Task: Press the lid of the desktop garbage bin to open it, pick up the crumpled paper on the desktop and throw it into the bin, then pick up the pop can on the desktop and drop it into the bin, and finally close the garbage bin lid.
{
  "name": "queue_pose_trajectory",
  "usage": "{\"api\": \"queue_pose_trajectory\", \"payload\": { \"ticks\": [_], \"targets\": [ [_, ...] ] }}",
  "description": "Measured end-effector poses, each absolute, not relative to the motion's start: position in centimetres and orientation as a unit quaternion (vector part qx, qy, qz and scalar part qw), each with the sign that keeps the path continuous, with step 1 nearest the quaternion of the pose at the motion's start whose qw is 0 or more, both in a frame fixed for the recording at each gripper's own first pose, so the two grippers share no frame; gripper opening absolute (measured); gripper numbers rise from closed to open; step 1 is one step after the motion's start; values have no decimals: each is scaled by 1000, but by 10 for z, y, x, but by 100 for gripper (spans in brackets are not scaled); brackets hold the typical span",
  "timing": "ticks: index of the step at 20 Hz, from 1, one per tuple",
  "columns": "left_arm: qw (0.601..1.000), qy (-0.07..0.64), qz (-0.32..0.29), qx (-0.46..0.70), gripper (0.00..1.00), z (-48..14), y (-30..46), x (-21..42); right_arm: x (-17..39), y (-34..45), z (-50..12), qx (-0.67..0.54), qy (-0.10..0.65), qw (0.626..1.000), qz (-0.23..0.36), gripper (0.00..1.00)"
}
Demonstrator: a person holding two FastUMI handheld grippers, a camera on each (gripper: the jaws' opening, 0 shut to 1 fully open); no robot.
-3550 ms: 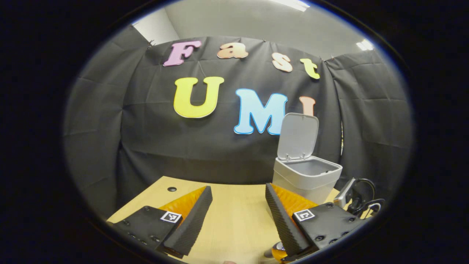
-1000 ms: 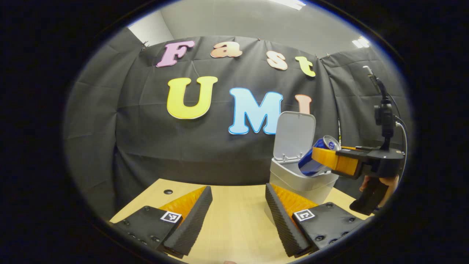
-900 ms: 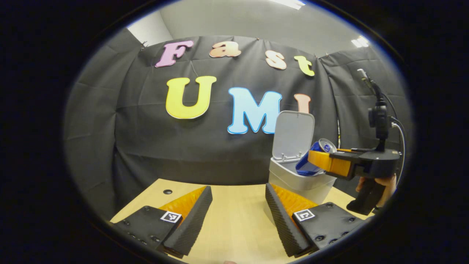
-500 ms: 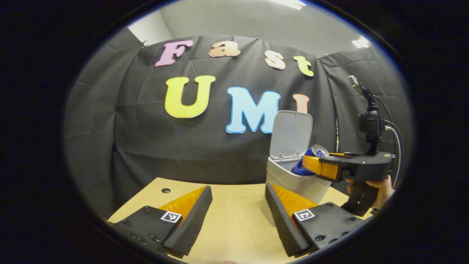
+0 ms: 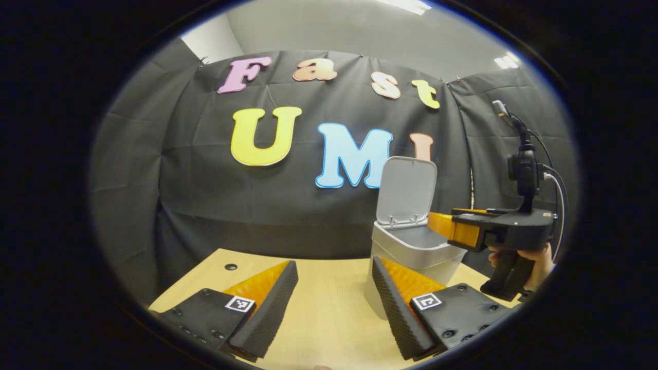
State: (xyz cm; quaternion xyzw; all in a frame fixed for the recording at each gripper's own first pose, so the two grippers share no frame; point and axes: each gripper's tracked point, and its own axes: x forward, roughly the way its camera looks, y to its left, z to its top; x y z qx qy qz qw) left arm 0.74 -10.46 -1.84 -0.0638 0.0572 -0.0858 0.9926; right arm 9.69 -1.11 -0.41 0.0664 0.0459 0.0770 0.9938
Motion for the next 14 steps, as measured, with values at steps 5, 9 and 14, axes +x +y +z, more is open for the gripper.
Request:
{"api": "queue_pose_trajectory", "payload": {
  "ticks": [5, 9, 14],
  "targets": [
    [993, 57, -86, -62, 100, -19, -104, 8, 108, -23, 19, 54, 24, 996, 67, 89],
    [993, 58, -84, -62, 95, -20, -101, 8, 123, -30, 40, 39, 6, 998, 57, 91],
    [993, 56, -83, -56, 95, -18, -90, 10, 143, -39, 67, 40, -9, 998, 44, 91]
  ]
}}
